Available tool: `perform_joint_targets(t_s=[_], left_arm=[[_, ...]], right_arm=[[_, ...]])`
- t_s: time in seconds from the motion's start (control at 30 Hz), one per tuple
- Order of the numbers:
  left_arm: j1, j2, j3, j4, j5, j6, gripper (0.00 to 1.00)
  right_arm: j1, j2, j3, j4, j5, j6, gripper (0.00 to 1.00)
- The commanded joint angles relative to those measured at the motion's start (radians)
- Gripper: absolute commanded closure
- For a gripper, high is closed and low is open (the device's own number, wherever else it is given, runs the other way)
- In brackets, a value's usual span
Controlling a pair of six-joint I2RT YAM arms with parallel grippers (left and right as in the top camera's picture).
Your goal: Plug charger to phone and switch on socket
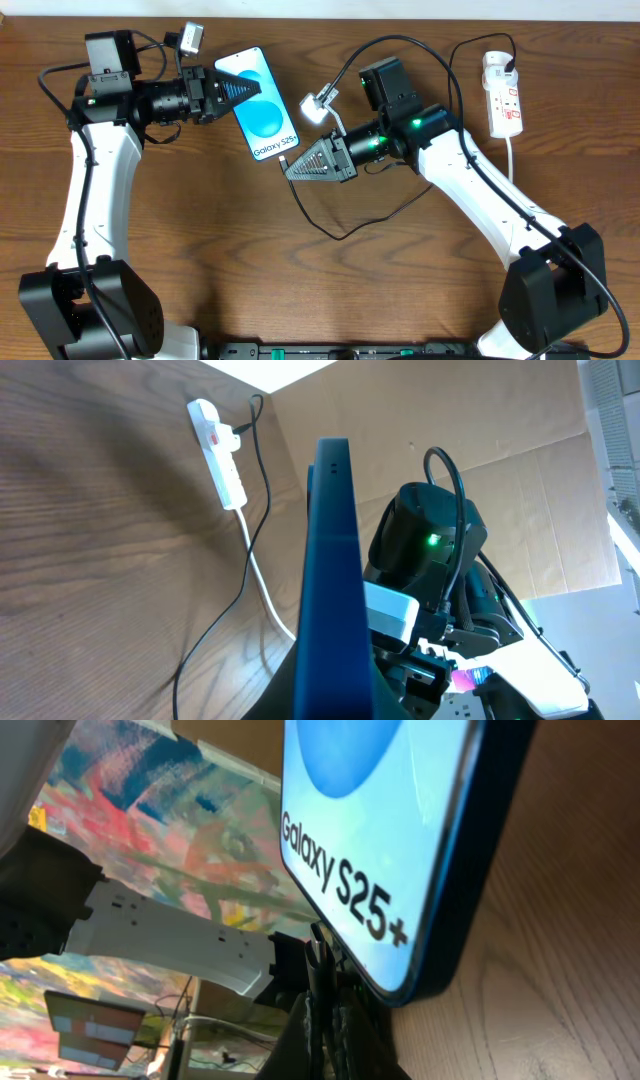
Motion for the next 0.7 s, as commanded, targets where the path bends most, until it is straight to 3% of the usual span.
perform_joint_targets(t_s=[0.0, 0.67], left_arm=[[-0.002, -0.009, 0.012, 0.005, 0.029, -0.002, 0.93], [-0.002, -0.009, 0.012, 0.010, 0.029, -0.001, 0.93]], right_arm=[[0.004, 0.009, -0.007, 0.003, -0.007, 0.030, 0.99], [0.005, 0.009, -0.008, 0.055, -0.008, 0.101, 0.99]])
